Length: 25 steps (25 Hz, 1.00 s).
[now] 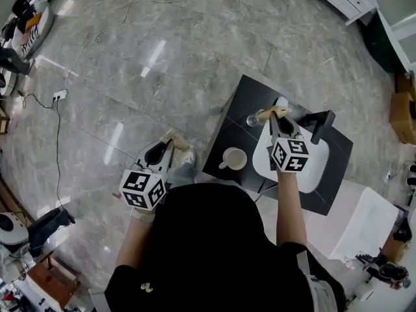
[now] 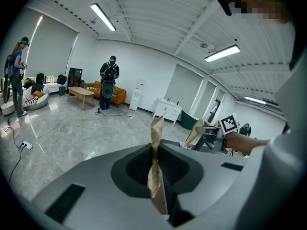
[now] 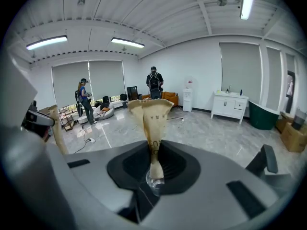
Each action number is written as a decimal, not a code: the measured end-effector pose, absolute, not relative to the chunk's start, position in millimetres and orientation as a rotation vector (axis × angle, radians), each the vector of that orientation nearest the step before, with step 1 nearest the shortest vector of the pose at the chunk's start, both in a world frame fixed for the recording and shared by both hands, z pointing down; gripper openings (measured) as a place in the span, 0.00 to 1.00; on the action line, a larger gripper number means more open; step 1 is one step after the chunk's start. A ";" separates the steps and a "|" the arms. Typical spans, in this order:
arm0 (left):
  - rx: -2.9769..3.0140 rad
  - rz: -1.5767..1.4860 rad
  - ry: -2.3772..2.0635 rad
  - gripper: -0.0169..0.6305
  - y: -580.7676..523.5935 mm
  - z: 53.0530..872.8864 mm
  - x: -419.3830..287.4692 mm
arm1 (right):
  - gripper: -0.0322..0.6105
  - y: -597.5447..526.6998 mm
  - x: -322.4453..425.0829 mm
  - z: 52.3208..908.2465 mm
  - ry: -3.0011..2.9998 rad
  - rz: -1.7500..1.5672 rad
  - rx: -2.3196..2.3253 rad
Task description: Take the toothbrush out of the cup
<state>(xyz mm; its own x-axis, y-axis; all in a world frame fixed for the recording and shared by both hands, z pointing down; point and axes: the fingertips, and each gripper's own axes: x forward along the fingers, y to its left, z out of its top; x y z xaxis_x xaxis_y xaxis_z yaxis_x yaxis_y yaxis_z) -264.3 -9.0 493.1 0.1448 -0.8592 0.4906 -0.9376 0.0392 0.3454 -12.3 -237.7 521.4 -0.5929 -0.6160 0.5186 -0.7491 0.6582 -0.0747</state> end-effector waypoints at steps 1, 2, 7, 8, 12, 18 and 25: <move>1.831 0.162 -1.717 0.10 -11.1 492.1 -263.7 | 0.14 -236.6 -11.9 516.0 -2.428 0.390 1.068; 1.842 0.156 -1.713 0.10 -14.1 491.3 -263.0 | 0.14 -235.9 -11.1 510.4 -2.434 0.384 1.074; 1.902 0.131 -1.686 0.10 -29.9 484.3 -259.6 | 0.14 -230.7 -7.1 476.7 -2.469 0.359 1.117; 1.914 0.128 -1.680 0.10 -32.4 482.3 -258.3 | 0.14 -228.4 -6.1 469.5 -2.476 0.353 1.124; 1.970 0.121 -1.643 0.10 -44.6 473.5 -251.4 | 0.14 -218.3 1.2 443.0 -2.500 0.332 1.156; 2.069 0.129 -1.570 0.10 -64.7 461.0 -233.3 | 0.14 -202.1 22.5 418.2 -2.509 0.323 1.232; 2.164 0.165 -1.468 0.10 -83.1 454.9 -204.4 | 0.14 -178.6 65.4 409.4 -2.469 0.350 1.363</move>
<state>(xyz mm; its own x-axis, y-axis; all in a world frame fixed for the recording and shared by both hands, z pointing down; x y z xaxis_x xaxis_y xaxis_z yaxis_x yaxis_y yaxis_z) -204.4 -83.1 454.9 0.4067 -0.8325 0.3761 -0.8953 -0.2813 0.3454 65.4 -178.6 409.4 -0.5054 -0.7786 0.3720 -0.8513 0.5203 -0.0677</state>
